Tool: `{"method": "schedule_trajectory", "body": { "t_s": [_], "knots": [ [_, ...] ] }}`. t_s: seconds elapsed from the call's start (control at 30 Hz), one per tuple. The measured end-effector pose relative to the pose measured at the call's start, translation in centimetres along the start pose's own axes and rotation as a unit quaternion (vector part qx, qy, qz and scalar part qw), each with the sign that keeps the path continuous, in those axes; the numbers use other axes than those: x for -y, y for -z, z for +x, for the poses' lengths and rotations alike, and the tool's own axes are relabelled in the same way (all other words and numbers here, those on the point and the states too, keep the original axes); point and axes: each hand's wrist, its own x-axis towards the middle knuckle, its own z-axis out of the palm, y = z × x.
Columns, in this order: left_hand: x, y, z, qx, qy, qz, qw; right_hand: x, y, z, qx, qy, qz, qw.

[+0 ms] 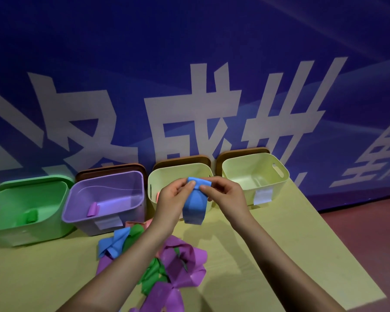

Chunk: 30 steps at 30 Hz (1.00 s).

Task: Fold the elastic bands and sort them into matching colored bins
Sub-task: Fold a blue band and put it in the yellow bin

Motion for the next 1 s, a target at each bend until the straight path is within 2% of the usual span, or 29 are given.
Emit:
{"method": "schedule_trajectory", "body": {
  "t_s": [0.1,0.23,0.33,0.5,0.6,0.77,0.9,1.0],
  "knots": [
    [0.0,0.6,-0.3,-0.020,0.050,-0.031,0.998,0.2,-1.0,-0.6,-0.021,0.022,-0.002,1.000],
    [0.7,1.3,-1.5,0.004,0.089,-0.032,0.996,0.2,-2.0,-1.6,-0.029,0.037,0.001,0.999],
    [0.9,1.7,-2.6,0.011,0.081,-0.061,0.995,-0.2,-2.5,-2.2,-0.020,0.063,-0.026,0.997],
    [0.7,3.0,-3.9,-0.032,0.067,-0.078,0.994,-1.0,-4.0,-2.2,-0.011,0.139,-0.119,0.983],
    [0.5,4.3,-4.7,-0.060,0.063,-0.088,0.992,-1.3,-5.2,-2.1,0.027,0.198,-0.174,0.964],
    [1.4,5.9,-5.6,-0.093,0.083,-0.107,0.986,-1.8,-6.0,-1.4,0.113,0.307,-0.245,0.913],
    [1.8,6.3,-5.8,-0.073,0.089,-0.108,0.987,-1.6,-5.7,-0.8,0.184,0.297,-0.264,0.899],
    [2.1,6.3,-5.3,-0.026,0.127,-0.140,0.982,-1.1,-5.1,-0.5,0.215,0.243,-0.237,0.916]
  ]
}}
